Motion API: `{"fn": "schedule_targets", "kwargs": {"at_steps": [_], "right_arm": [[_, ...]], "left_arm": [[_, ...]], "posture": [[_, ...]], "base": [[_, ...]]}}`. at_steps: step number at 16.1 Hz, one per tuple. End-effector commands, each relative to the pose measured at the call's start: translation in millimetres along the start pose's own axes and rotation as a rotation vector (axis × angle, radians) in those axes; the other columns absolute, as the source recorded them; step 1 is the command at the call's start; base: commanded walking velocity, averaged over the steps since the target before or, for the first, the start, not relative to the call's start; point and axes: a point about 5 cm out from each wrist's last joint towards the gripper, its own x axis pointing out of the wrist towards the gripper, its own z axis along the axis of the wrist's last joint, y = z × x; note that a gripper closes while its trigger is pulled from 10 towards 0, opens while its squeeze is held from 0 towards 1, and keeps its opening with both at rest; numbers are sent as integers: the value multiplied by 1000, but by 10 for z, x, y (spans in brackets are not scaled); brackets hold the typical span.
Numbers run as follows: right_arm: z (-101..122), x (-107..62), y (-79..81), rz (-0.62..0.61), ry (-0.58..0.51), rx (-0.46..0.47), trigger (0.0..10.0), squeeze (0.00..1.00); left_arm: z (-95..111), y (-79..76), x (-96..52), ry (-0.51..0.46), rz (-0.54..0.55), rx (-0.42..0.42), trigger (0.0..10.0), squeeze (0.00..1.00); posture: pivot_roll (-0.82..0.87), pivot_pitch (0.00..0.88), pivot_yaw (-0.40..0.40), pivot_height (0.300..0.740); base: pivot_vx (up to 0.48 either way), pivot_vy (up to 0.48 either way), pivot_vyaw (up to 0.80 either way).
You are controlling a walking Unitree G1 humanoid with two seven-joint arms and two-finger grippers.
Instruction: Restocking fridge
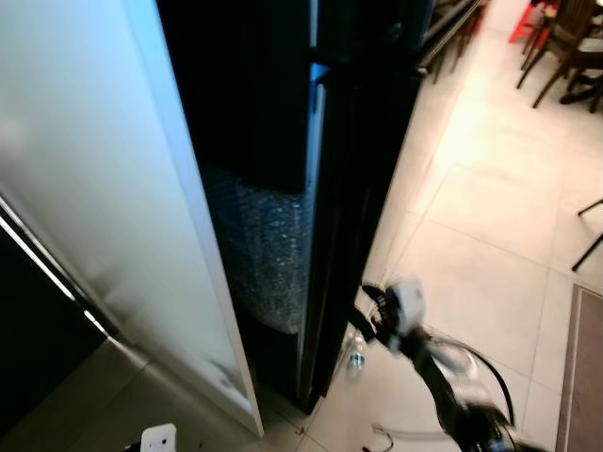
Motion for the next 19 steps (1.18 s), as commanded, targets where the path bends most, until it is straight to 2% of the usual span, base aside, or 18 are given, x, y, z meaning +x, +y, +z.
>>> {"fn": "schedule_targets", "kwargs": {"at_steps": [1, 6, 7, 10, 12, 13, 14, 17, 19], "right_arm": [[13, -62, -35, -3, -22, -11, 10000, 0], [-205, -419, -104, -67, -20, 22, 10000, 0], [-301, -483, -126, -101, 16, 34, 10000, 0], [-748, -681, -163, -337, 223, 119, 10000, 0], [-909, -771, -155, -450, 310, 153, 10000, 0], [-1039, -846, -138, -554, 364, 240, 10000, 0], [-1120, -900, -118, -607, 401, 279, 10000, 0], [-1281, -1038, -74, -667, 535, 246, 10000, 0], [-1309, -1054, -58, -725, 524, 278, 10000, 0]], "left_arm": [[-55, 5, -13, 18, 4, 5, 10000, 0], [-53, 6, -13, 19, -2, 14, 10000, 0], [-52, 5, -12, 19, -4, 16, 10000, 0], [-45, -3, -9, 19, -5, 20, 10000, 0], [-43, -2, -8, 18, 0, 8, 10000, 0], [-42, -1, -6, 26, -9, 24, 10000, 0], [-47, 5, -6, 36, -8, 35, 10000, 0], [-68, 27, -11, 53, -10, 49, 10000, 0], [-86, 26, -20, 45, -19, 59, 10000, 0]], "posture": [[-100, 55, -40, 740], [-111, 33, -39, 740], [-110, 28, -40, 740], [-103, 30, -41, 740], [-97, 37, -40, 740], [-97, 44, -39, 740], [-98, 46, -39, 740], [-80, 63, -36, 740], [-84, 70, -32, 740]], "base": [[0, 0, 0], [0, 0, 0], [0, 0, 0], [0, 0, 0], [0, 0, 0], [0, 0, 0], [0, 0, 0], [0, 0, 0], [0, 0, 0]]}}
